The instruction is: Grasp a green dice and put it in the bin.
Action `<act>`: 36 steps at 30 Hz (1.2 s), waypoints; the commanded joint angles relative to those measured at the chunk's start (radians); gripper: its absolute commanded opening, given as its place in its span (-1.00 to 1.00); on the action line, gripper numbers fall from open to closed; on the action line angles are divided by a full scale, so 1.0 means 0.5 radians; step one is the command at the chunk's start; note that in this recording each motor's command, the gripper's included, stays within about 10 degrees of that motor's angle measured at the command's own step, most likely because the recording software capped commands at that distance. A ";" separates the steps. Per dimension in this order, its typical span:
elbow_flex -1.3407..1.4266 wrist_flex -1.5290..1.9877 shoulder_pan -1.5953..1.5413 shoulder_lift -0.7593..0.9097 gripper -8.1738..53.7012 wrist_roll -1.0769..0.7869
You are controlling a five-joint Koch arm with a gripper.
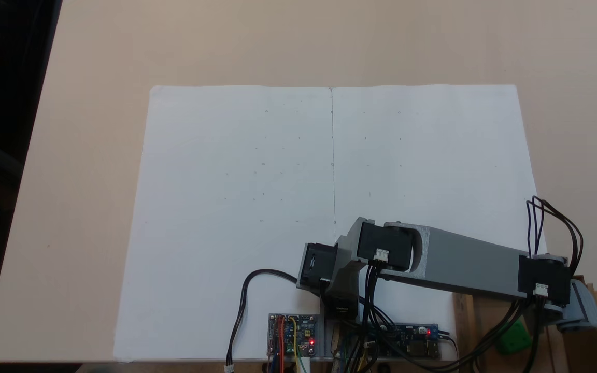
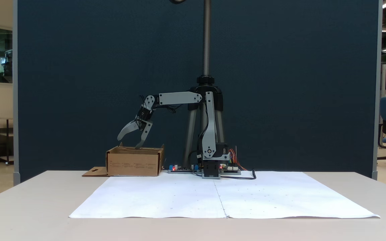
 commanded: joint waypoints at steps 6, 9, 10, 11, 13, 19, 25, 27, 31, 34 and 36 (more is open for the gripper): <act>-0.417 -0.141 -0.025 0.052 0.48 0.488; -0.552 -0.147 -0.160 0.074 0.48 0.746; -0.586 -0.150 -0.218 0.083 0.48 0.819; -0.611 -0.156 -0.285 0.107 0.49 0.884; -0.626 -0.166 -0.430 0.147 0.48 0.966; -0.626 -0.172 -0.914 0.282 0.49 1.132; -0.623 -0.172 -1.396 0.411 0.59 1.132; -0.623 -0.172 -1.568 0.430 0.65 1.132; -0.580 -0.172 -1.927 0.457 0.71 1.129; -0.439 -0.175 -2.197 0.549 0.71 1.114; -0.365 -0.175 -2.378 0.577 0.71 1.108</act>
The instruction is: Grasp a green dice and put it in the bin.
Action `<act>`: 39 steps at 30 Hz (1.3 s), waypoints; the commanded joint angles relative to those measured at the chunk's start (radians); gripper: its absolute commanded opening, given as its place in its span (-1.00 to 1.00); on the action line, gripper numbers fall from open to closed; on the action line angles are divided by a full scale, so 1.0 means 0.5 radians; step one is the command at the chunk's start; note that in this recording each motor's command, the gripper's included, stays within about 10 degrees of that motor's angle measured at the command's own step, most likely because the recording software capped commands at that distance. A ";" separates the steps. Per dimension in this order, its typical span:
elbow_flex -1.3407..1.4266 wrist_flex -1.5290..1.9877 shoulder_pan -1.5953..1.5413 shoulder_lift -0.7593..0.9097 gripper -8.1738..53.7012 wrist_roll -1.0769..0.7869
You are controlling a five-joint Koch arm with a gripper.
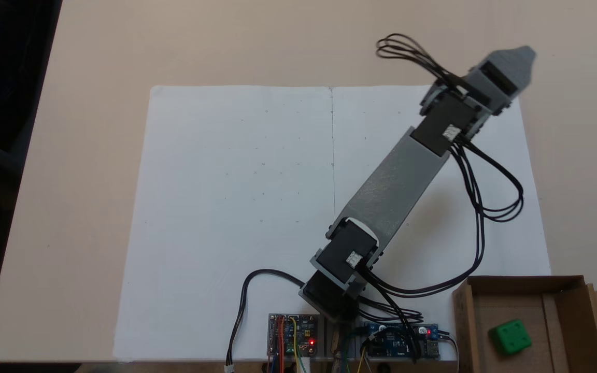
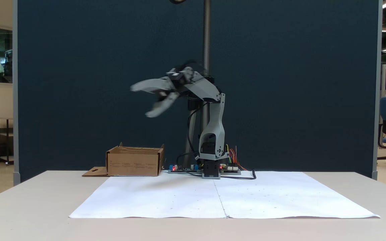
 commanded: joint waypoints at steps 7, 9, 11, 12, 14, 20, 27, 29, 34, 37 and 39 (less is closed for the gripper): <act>0.555 -0.493 -0.604 0.285 0.70 -0.018; 0.761 -0.631 -0.696 0.334 0.68 -0.104; 0.933 -0.766 -0.776 0.380 0.68 -0.181; 1.019 -0.828 -0.825 0.402 0.68 -0.233; 1.172 -0.966 -0.899 0.463 0.68 -0.307; 1.482 -1.355 -1.046 0.657 0.68 -0.334; 1.792 -1.779 -1.098 0.715 0.67 -0.402; 1.868 -1.883 -1.129 0.715 0.67 -0.445; 2.160 -2.211 -1.200 0.752 0.66 -0.543; 2.347 -2.395 -1.209 0.810 0.66 -0.555; 2.488 -2.533 -1.227 0.868 0.66 -0.555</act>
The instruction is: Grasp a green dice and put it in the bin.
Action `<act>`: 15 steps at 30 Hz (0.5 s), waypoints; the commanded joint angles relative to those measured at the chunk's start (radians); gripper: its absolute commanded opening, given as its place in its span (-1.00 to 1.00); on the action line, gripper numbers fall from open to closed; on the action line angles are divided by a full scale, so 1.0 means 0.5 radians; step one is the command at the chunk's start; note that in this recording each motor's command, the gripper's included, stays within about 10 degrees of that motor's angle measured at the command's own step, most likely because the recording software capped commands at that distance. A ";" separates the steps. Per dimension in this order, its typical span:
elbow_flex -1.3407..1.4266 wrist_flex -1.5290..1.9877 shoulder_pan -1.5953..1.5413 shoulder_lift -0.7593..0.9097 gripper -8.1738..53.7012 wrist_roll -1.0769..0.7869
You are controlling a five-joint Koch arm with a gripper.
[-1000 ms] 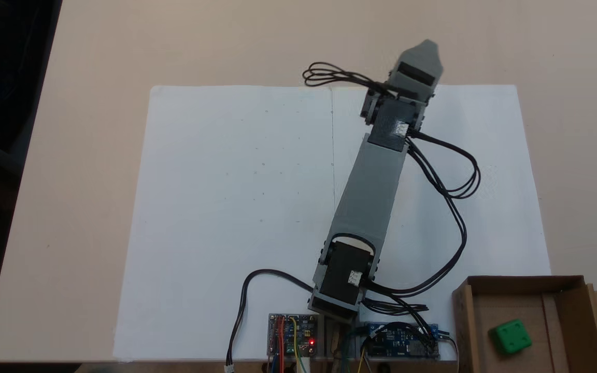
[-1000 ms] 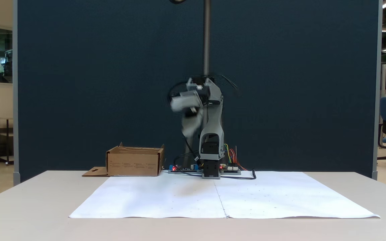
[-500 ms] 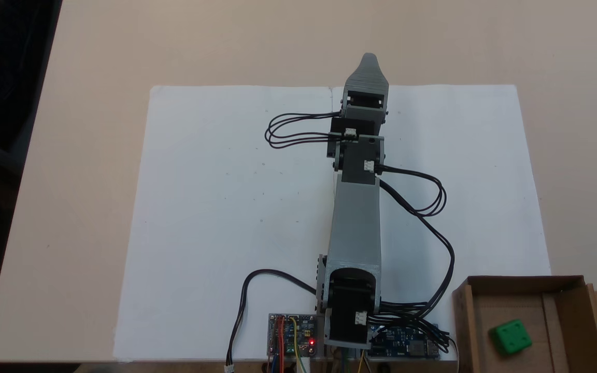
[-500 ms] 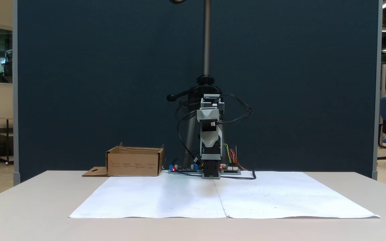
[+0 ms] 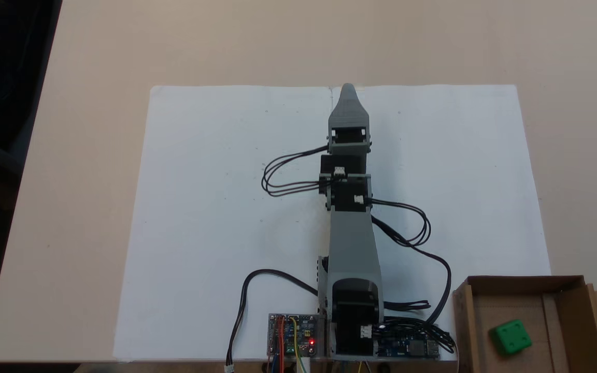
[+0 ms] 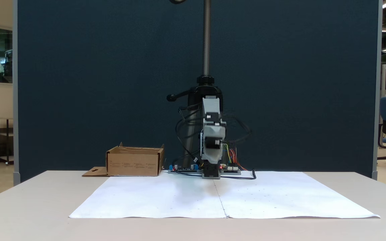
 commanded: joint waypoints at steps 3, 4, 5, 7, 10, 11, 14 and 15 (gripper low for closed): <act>0.126 -0.453 -0.012 0.181 0.66 -0.104; 0.166 -0.515 -0.012 0.218 0.66 -0.104; 0.206 -0.582 -0.012 0.236 0.66 -0.107; 0.291 -0.717 -0.012 0.301 0.66 -0.104; 0.402 -0.917 0.006 0.331 0.66 -0.107; 0.439 -0.972 0.009 0.353 0.66 -0.104; 0.546 -1.156 0.009 0.423 0.66 -0.107; 0.580 -1.214 0.003 0.430 0.66 -0.104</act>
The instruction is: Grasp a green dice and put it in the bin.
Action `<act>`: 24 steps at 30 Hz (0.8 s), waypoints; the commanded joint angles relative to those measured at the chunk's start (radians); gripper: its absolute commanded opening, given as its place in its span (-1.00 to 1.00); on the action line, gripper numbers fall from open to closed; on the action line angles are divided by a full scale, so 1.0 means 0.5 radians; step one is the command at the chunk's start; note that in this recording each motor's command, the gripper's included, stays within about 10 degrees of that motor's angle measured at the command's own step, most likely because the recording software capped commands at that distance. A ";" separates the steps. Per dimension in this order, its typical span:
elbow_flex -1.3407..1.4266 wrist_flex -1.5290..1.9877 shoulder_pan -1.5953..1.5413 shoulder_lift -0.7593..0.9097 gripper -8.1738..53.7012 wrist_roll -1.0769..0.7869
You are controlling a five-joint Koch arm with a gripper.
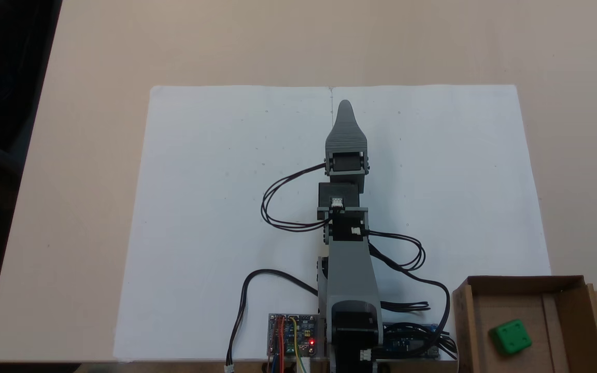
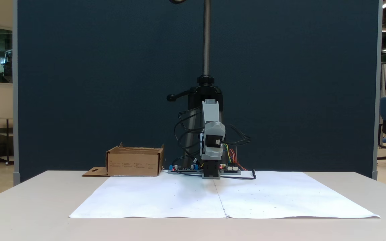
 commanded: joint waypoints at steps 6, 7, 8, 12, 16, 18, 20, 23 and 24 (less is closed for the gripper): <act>0.150 -0.631 0.015 0.212 0.66 -0.104; 0.169 -0.690 0.015 0.215 0.66 -0.104; 0.190 -0.751 0.015 0.218 0.66 -0.101; 0.258 -0.807 0.012 0.227 0.66 -0.101; 0.347 -0.887 0.015 0.227 0.66 -0.098; 0.377 -0.890 0.012 0.227 0.66 -0.095; 0.399 -0.890 0.012 0.227 0.66 -0.092; 0.457 -0.902 0.009 0.227 0.66 -0.089; 0.476 -0.917 0.009 0.227 0.66 -0.086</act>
